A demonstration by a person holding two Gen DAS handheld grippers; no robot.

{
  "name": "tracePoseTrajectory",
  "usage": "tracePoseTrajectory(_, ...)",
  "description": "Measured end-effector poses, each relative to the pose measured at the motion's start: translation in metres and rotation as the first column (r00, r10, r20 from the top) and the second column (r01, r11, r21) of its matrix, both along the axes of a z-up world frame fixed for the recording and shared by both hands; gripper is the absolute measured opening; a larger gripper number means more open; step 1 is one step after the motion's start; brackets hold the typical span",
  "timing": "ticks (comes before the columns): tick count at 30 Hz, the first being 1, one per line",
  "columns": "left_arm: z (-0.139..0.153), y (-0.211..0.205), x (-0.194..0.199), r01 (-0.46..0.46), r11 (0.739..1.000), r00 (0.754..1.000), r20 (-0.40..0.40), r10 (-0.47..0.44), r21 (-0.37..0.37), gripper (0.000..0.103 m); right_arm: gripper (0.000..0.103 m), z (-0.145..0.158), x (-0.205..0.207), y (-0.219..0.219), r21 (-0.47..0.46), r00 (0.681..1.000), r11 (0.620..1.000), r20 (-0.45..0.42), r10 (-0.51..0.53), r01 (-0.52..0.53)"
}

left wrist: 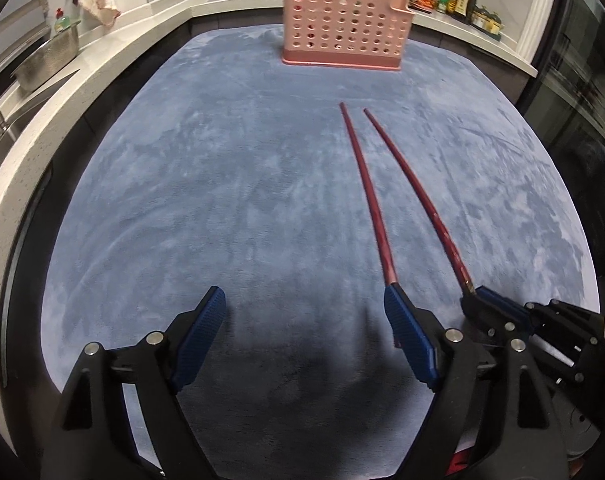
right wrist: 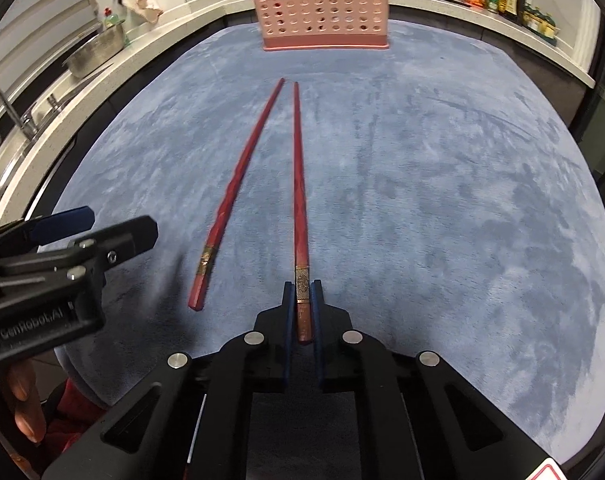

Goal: Organize utensils
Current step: 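Grasp a dark red chopstick with the right tool while the left tool grasps the other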

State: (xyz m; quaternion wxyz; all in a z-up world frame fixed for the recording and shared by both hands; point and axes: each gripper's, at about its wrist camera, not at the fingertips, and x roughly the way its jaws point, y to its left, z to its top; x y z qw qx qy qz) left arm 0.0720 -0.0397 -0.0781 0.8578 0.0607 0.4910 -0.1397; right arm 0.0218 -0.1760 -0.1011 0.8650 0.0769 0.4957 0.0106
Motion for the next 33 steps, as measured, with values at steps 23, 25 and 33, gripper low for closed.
tracePoseTrajectory(23,-0.028,-0.031,0.001,0.079,0.997,0.993,-0.088,-0.08,-0.019,0.06,0.007,0.0,-0.012,-0.023,0.022,0.997,0.997,-0.017,-0.076,0.077)
tracePoseTrajectory(25,-0.029,-0.032,0.0,0.084,0.996,0.993,-0.081,-0.085,-0.01,0.052,0.007,-0.001,-0.012,-0.023,0.024,0.997,0.997,-0.02,-0.077,0.077)
tracePoseTrajectory(33,-0.026,-0.033,-0.004,0.117,0.993,0.991,-0.064,-0.118,-0.021,0.007,0.007,-0.001,-0.012,-0.022,0.023,0.997,0.997,-0.02,-0.076,0.076)
